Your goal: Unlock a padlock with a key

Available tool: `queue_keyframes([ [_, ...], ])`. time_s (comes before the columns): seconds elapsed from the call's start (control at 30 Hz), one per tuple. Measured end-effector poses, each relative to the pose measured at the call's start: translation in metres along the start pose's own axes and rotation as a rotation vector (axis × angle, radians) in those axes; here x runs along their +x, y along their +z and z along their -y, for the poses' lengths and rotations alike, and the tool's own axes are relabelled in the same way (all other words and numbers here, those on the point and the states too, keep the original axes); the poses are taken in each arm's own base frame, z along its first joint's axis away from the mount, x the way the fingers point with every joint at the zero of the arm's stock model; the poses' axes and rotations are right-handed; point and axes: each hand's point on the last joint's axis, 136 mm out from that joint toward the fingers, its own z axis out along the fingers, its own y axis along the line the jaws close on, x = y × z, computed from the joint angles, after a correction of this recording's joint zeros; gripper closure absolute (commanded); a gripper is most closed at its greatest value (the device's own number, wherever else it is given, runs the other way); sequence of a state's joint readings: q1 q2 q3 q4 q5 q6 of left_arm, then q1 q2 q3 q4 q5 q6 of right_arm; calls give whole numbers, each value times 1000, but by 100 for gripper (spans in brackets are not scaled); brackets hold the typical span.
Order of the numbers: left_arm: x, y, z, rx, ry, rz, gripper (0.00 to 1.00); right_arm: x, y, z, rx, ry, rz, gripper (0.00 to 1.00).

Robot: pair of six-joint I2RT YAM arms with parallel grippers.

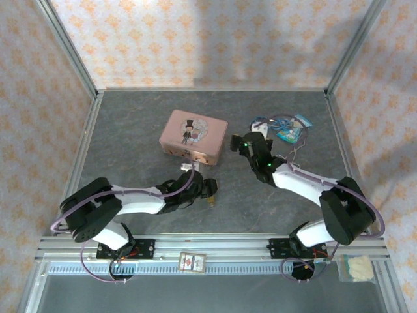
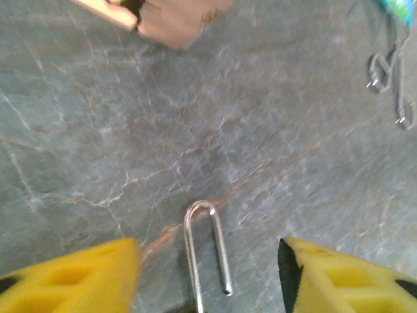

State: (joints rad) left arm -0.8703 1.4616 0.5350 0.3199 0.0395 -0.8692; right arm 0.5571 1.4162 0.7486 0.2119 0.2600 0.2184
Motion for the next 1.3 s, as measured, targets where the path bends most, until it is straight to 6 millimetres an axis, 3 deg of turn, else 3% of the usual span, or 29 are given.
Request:
queue_keyframes([
  [0.13,-50,-29,7,-22,44,172,16,-8,11,45,98,0,34,0],
  [0.23,-108,-61,-2,-76,51,366,8,-9,14,87,180,15,66,0],
  [0.4,-187,-120,-55,-277,26,669,1,-6,14,156,320,83,111,0],
  [0.5,-209,-147,-93,-417,28,780,1,-11,11,179,363,92,172,0],
  [0.6,-219,-163,-130,-562,38,822,1,-6,14,190,368,82,203,0],
  [0.7,-223,-178,-166,-695,32,850,1,12,15,201,361,88,206,0],
  [0.8,-217,-185,-195,-796,35,860,1,21,12,203,343,86,212,0],
  [0.9,-203,-180,-217,-872,68,830,1,21,3,198,296,90,273,0],
  [1.0,-195,-173,-233,-916,97,806,1,30,-4,199,287,91,290,0],
  [1.13,-188,-167,-247,-921,136,822,1,18,-8,196,271,95,344,0],
  [1.3,-180,-166,-249,-824,193,892,0,14,-9,195,267,98,361,0],
])
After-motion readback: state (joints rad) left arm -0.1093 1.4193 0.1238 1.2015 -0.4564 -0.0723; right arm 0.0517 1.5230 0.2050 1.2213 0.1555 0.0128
